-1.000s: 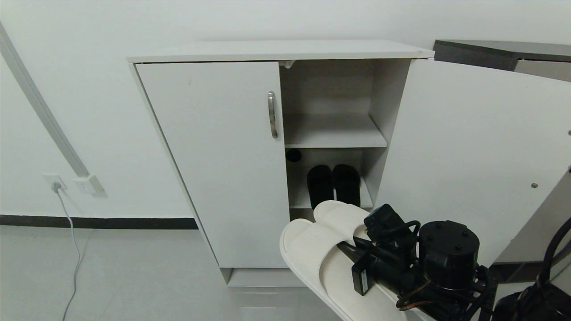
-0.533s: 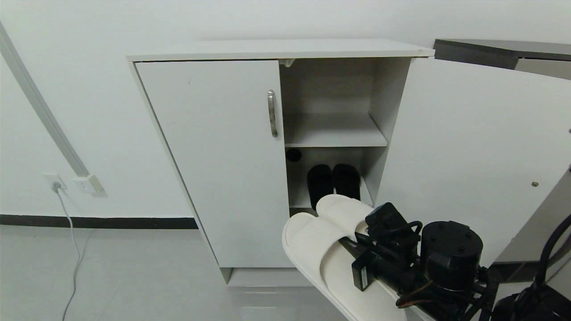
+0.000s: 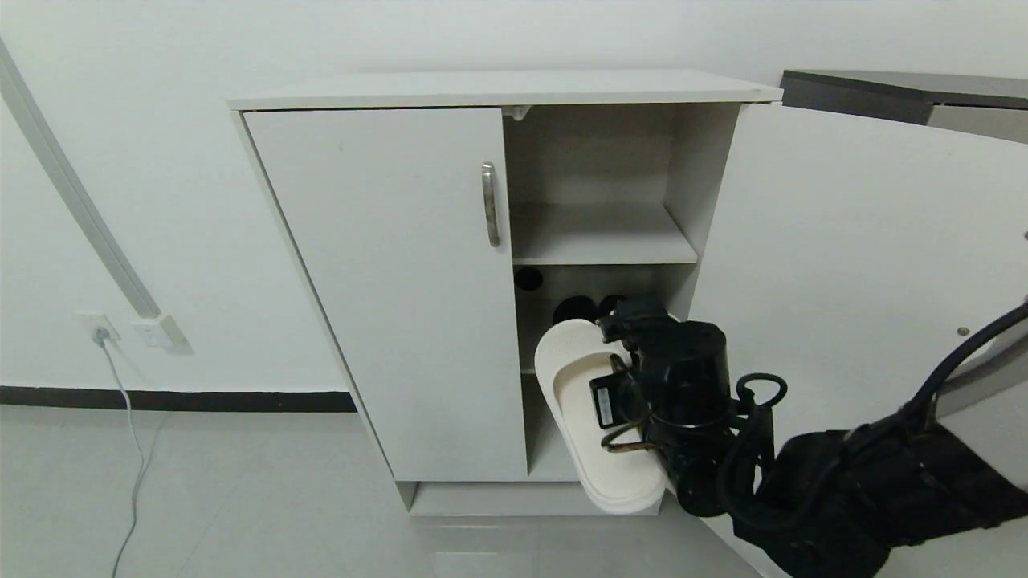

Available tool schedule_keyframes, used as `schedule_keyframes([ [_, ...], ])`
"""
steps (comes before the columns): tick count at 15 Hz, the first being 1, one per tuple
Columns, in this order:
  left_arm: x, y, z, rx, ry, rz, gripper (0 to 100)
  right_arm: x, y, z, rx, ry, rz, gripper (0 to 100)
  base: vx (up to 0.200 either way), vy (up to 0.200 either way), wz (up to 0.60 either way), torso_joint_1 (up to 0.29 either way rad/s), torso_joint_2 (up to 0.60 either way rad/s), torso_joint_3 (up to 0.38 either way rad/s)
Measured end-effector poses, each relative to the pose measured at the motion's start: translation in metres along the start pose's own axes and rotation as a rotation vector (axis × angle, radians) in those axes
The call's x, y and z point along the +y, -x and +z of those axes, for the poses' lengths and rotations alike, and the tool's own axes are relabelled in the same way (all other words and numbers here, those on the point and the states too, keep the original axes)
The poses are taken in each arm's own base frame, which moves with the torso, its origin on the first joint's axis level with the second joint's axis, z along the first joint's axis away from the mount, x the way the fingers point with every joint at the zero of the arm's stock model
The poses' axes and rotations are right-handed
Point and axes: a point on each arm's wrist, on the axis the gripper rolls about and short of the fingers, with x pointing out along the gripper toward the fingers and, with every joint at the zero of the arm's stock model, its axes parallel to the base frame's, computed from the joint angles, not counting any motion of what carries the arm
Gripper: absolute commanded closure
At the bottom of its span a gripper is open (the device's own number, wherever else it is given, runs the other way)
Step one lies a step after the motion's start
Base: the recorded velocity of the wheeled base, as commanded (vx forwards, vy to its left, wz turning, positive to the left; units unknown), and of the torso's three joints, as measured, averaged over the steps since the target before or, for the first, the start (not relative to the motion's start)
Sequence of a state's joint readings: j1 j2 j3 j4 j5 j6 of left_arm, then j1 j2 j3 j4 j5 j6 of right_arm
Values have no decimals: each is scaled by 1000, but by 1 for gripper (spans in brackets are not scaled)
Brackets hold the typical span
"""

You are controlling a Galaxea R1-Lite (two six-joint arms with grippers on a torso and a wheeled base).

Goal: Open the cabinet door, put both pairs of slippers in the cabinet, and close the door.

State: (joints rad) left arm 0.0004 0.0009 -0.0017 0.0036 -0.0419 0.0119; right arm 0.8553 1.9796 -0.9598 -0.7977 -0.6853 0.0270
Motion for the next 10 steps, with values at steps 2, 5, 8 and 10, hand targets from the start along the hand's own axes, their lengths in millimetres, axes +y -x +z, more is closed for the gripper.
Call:
schedule_keyframes([
  [2,0,0,0,0,1,0,100,5,-1,24,14,-28,-44,100,0,0,0,0,0,0],
  [5,0,0,0,0,1,2,100,0,8,55,65,-56,-58,100,0,0,0,0,0,0],
  [8,0,0,0,0,0,1,100,-6,16,84,15,-123,-57,100,0,0,0,0,0,0],
  [10,0,0,0,0,1,1,100,-9,19,93,-7,-142,-57,100,0,0,0,0,0,0],
])
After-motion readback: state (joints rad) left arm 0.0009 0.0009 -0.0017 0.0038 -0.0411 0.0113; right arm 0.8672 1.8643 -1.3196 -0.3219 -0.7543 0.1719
